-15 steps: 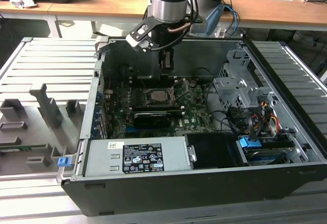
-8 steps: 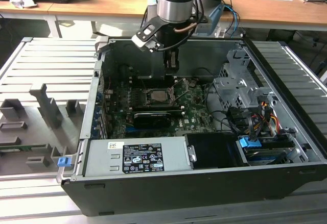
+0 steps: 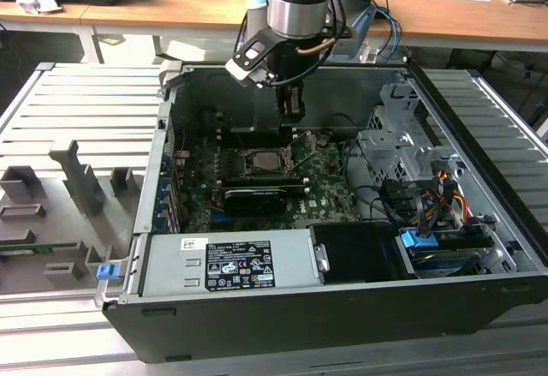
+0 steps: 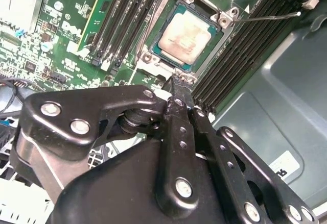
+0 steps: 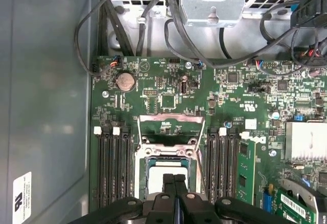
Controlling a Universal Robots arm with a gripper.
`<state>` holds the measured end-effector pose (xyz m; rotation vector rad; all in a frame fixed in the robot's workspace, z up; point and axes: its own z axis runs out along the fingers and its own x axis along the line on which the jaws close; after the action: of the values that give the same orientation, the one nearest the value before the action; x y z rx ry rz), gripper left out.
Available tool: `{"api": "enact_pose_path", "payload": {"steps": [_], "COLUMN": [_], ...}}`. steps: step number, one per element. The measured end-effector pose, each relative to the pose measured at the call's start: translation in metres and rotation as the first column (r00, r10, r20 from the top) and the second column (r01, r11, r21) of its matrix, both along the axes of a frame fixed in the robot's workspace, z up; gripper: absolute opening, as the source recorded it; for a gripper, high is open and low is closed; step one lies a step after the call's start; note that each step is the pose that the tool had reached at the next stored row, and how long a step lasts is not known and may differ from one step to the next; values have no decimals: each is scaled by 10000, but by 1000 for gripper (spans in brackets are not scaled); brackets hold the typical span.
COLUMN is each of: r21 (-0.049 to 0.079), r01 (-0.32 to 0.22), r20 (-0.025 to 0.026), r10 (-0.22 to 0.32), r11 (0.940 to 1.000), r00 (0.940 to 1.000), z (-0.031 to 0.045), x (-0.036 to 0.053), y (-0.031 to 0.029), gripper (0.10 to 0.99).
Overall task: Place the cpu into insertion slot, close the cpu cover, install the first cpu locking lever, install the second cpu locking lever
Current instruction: 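Close the cpu cover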
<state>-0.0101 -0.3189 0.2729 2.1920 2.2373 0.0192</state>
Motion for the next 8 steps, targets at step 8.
{"api": "enact_pose_path", "payload": {"steps": [8], "r21": [1], "r01": [-1], "r20": [0], "r10": [1], "r11": [10000], "r00": [10000], "z": [0], "x": [22], "y": [0], "gripper": [106]}}
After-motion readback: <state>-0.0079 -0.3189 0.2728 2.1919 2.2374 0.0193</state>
